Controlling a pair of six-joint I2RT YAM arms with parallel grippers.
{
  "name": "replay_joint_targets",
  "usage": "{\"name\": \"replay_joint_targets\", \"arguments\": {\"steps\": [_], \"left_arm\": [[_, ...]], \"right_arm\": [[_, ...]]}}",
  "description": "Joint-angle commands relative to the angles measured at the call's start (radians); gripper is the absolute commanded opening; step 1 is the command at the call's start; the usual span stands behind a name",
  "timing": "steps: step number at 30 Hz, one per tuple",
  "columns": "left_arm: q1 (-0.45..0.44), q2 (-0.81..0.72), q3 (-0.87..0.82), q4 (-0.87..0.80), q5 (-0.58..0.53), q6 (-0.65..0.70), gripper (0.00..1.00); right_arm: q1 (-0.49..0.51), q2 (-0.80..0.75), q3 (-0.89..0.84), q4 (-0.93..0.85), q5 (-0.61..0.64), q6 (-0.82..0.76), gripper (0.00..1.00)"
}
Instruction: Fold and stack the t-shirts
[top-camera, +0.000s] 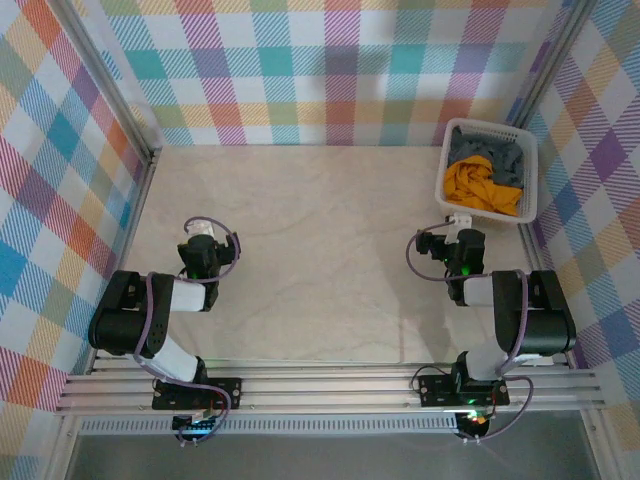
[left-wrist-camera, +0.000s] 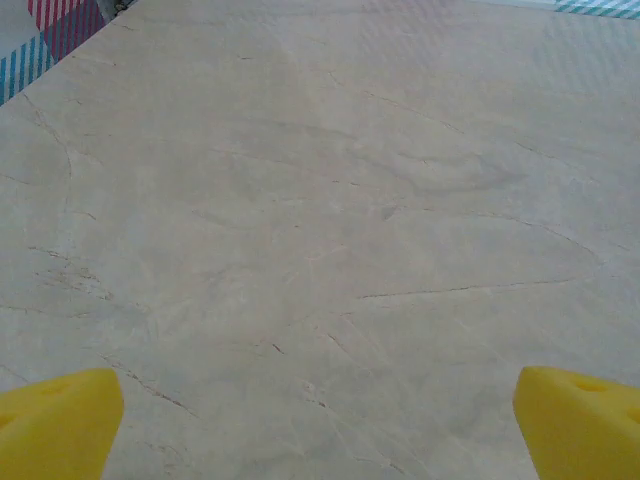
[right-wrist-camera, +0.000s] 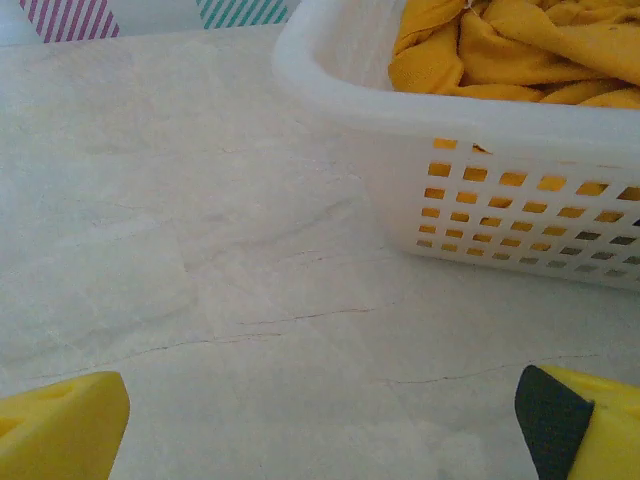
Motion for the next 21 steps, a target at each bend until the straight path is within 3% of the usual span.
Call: {"name": "replay_joint_targets", "arguments": {"steps": [1, 16, 19, 21], "left_arm": [[-0.006, -0.004, 0.001, 0.032, -0.01, 0.013, 1.0], [-0.006, -0.011, -0.009, 0.049, -0.011, 0.012, 1.0], [-0.035, -0.083, -0.058, 0.094, -0.047, 0.037, 1.0], [-0.122, -0.215, -0.059, -0.012, -0.222, 0.067, 1.0]], "right_arm": [[0.005, -0.008, 0.003, 0.036, 0.002, 0.005, 1.0], [0.006, -0.013, -0.004, 0.046, 0.003, 0.004, 1.0], [0.075, -0.128, -0.002, -0.036, 0.113, -0.042, 1.0], [0.154, -0.259, 0.056, -0.224, 0.252, -0.07, 1.0]]}}
